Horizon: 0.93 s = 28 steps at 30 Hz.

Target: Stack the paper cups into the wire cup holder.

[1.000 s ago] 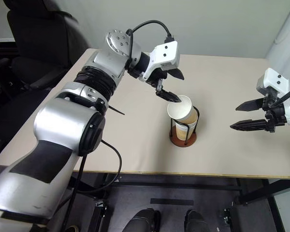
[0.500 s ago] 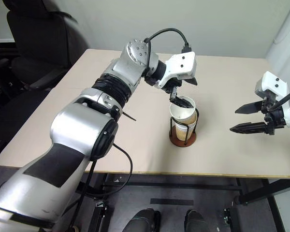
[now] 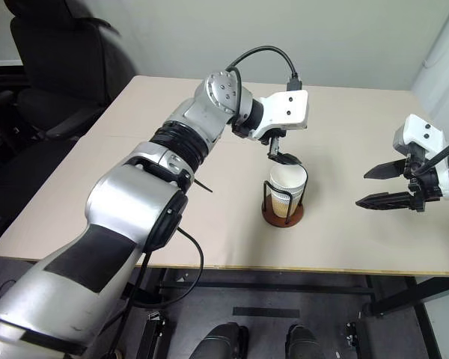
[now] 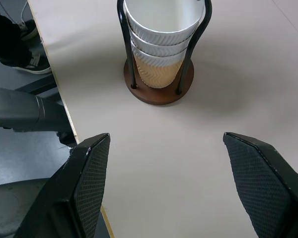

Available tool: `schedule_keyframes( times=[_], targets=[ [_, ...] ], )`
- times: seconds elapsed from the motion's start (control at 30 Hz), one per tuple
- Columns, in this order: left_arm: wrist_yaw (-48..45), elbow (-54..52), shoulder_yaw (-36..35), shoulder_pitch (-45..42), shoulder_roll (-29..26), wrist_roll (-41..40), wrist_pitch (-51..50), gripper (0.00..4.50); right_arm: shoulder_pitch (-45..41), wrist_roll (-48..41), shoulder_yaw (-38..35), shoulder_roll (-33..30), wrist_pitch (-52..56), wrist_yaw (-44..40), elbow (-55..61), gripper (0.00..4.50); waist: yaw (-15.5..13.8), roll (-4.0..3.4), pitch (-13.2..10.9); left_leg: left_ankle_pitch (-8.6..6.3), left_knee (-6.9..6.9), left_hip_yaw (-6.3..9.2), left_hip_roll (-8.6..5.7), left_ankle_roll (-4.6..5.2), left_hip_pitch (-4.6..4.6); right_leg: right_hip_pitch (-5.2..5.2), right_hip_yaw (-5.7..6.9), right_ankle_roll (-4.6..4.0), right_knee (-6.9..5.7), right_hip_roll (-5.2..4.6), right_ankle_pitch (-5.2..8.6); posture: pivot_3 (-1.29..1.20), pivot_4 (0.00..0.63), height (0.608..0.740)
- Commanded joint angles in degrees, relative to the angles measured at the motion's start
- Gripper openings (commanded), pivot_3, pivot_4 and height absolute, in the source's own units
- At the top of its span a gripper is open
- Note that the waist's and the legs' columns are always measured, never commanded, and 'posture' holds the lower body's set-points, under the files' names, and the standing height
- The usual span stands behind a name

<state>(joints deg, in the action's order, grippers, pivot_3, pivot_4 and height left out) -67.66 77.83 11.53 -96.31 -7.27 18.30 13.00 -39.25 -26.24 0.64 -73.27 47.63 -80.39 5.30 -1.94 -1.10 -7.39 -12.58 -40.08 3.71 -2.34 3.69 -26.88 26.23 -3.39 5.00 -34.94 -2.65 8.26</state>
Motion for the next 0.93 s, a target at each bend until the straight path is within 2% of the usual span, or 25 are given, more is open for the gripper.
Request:
schedule_keyframes(
  times=[0.03,0.23,0.3,0.47,0.7,0.93],
  targets=[
    [-4.9,-0.9,-6.0,-2.4,-5.3,-6.0,-3.5,4.46,-0.7,-1.8,-2.9,-1.6,1.5,-0.1,2.0,3.7,0.1,0.0,0.0,0.0,0.0,0.0,0.01,-0.01,0.0,0.01,0.0,-0.01,-0.01,0.02,0.0,0.0,0.15,0.74],
    [-10.3,-1.6,-14.5,1.6,-15.9,-13.9,-13.1,4.46,0.8,-2.5,-4.6,0.2,1.8,2.4,1.2,3.7,0.7,-0.1,0.1,0.01,0.07,0.0,0.07,-0.08,0.1,0.02,-0.02,-0.15,-0.04,0.13,0.08,0.0,0.15,0.74],
    [-12.0,-2.0,-17.6,2.7,-18.5,-17.2,-17.9,4.46,0.8,-1.9,-4.7,1.5,0.7,3.7,0.0,3.7,0.7,-0.1,0.1,0.02,0.06,0.02,0.07,-0.08,0.16,-0.03,-0.02,-0.51,-0.06,0.12,0.3,0.0,0.15,0.74],
    [-16.0,-4.2,-21.4,9.7,-25.5,-21.9,-25.7,4.46,-1.7,-2.1,-4.9,6.9,-0.2,7.9,-2.8,3.7,0.7,-0.16,0.0,0.09,-0.02,0.09,0.05,-0.12,0.15,-0.03,-0.02,-0.56,-0.09,0.09,0.21,0.0,0.15,0.74],
    [-16.8,-8.4,-21.7,16.4,-31.2,-23.7,-27.9,4.46,-2.9,-1.7,-3.3,10.9,-1.3,9.4,-3.2,3.7,0.6,-0.14,0.1,0.33,0.05,0.09,0.01,-0.32,0.16,0.01,0.22,-0.75,-0.17,0.34,0.18,0.0,0.15,0.74],
    [-15.2,-10.2,-21.6,19.6,-32.2,-25.1,-26.9,4.46,-0.8,-1.3,-4.2,10.8,-1.8,10.7,-1.3,3.7,0.5,-0.13,0.1,0.36,0.09,0.29,0.03,-0.29,0.19,-0.01,0.17,-0.93,-0.15,0.26,0.12,0.0,0.15,0.74]
  ],
)
